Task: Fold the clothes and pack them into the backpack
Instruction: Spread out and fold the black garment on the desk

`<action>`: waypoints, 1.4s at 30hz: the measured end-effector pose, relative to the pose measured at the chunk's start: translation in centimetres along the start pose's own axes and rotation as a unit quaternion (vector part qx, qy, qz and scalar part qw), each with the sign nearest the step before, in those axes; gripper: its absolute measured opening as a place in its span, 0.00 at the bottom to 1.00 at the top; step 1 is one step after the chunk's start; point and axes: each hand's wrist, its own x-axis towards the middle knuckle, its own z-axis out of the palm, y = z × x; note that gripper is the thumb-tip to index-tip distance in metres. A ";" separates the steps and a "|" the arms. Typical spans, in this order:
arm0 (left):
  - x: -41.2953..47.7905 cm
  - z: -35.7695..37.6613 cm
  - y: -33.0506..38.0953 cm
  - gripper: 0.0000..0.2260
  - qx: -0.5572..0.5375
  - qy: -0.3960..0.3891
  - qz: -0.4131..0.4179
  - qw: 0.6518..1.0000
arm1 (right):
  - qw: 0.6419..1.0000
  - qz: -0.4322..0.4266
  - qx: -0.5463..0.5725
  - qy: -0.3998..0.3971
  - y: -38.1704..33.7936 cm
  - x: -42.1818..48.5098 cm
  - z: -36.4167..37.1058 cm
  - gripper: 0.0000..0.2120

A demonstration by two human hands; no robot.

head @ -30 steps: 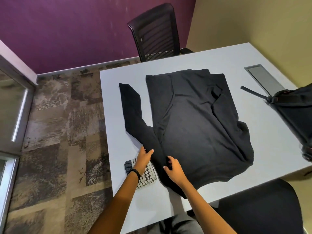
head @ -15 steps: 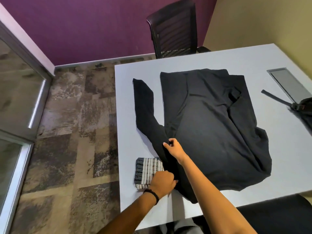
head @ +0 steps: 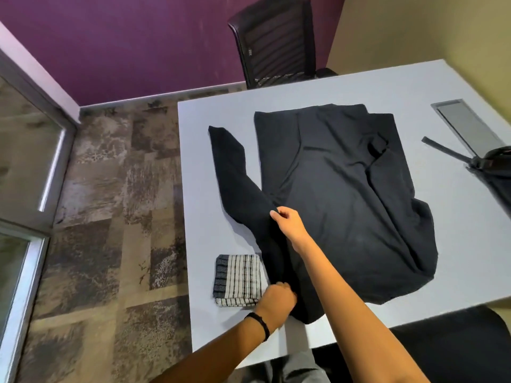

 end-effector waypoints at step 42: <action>3.2 0.8 2.3 0.15 -0.301 0.159 0.037 0.940 | 0.831 0.314 0.093 0.449 13.6 -10.7 -12.8 0.26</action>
